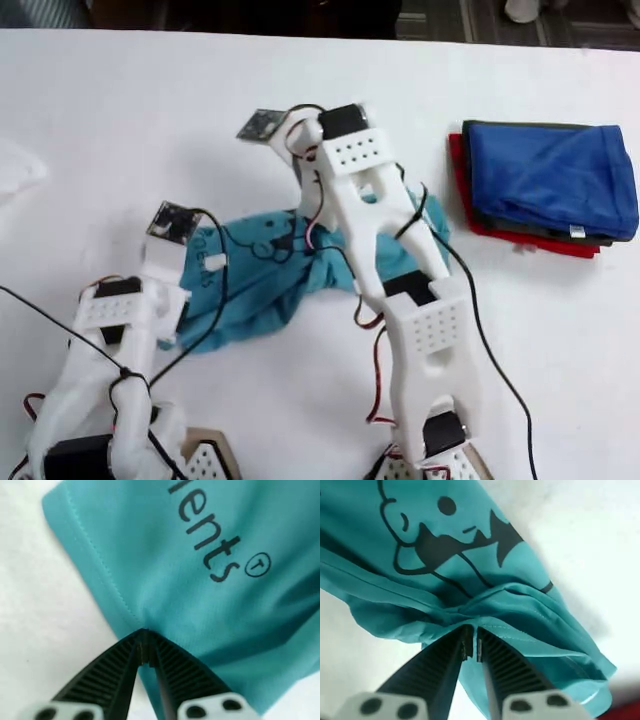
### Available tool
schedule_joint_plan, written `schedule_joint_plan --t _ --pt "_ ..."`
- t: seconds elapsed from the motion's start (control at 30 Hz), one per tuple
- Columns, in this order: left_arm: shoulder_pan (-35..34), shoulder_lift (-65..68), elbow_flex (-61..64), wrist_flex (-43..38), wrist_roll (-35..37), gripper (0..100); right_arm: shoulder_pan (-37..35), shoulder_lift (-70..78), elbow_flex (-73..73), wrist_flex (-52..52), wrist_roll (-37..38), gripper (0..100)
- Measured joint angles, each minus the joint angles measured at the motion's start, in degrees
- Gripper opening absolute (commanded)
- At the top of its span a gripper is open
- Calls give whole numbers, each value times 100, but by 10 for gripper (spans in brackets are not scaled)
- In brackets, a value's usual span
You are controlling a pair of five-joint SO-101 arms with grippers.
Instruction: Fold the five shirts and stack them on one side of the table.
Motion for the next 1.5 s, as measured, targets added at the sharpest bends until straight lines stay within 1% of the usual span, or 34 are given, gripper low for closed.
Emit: schedule_joint_plan --t 0.03,0.17,0.23,0.27,0.33,0.37,0.43,0.47,0.5,0.57,0.87,0.97,1.17,1.27,1.4,1.5 --pt "0 0 0 0 0 26 -35 0 0 0 0 47" --pt "0 0 0 0 0 26 -114 0 0 0 -9 197" --pt "0 0 0 0 0 26 -114 0 -97 -18 -167 231" --pt "0 0 0 0 0 26 -105 0 -211 -62 -229 225" --pt "0 0 0 0 0 26 -70 0 -492 -88 -290 183" --pt "0 0 0 0 0 26 -35 0 -615 -88 -308 147" --pt "0 0 0 0 0 26 53 0 -809 9 -316 19" --pt "0 0 0 0 0 26 88 0 -818 53 -316 10" --pt "0 0 0 0 0 26 105 0 -818 62 -316 39" --pt "0 0 0 0 0 26 132 0 -712 62 -316 13" --pt "0 0 0 0 0 26 202 -26 334 62 -316 19" --pt "0 0 0 0 0 26 202 -26 369 -123 -316 19" --pt "0 0 0 0 0 26 167 396 378 -1116 -316 19" --pt "0 0 0 0 0 26 44 571 378 -1407 -316 19" --pt "0 0 0 0 0 26 9 633 360 -1442 -316 19" --pt "0 0 0 0 0 26 35 615 70 -1099 -316 19"
